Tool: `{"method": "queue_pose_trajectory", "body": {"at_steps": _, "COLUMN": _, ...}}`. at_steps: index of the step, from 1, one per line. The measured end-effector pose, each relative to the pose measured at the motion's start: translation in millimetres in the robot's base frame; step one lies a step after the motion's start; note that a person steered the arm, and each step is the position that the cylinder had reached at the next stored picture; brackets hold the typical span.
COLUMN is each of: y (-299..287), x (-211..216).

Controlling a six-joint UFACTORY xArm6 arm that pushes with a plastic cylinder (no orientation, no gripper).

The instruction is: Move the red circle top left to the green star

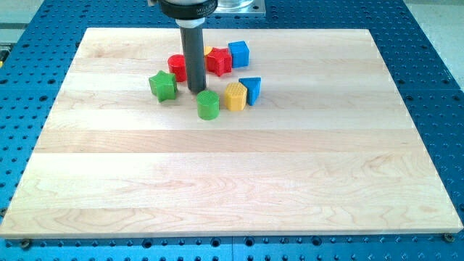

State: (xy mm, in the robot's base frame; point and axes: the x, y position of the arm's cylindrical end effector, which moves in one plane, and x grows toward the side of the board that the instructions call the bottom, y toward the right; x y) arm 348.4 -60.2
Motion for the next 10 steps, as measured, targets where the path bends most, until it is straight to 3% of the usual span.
{"method": "queue_pose_trajectory", "body": {"at_steps": 1, "y": 33, "x": -42}}
{"method": "queue_pose_trajectory", "body": {"at_steps": 3, "y": 86, "x": -23}}
{"method": "queue_pose_trajectory", "body": {"at_steps": 4, "y": 118, "x": -49}}
{"method": "queue_pose_trajectory", "body": {"at_steps": 5, "y": 76, "x": -61}}
{"method": "queue_pose_trajectory", "body": {"at_steps": 7, "y": 56, "x": -33}}
{"method": "queue_pose_trajectory", "body": {"at_steps": 8, "y": 57, "x": -62}}
{"method": "queue_pose_trajectory", "body": {"at_steps": 9, "y": 6, "x": -26}}
{"method": "queue_pose_trajectory", "body": {"at_steps": 10, "y": -52, "x": -16}}
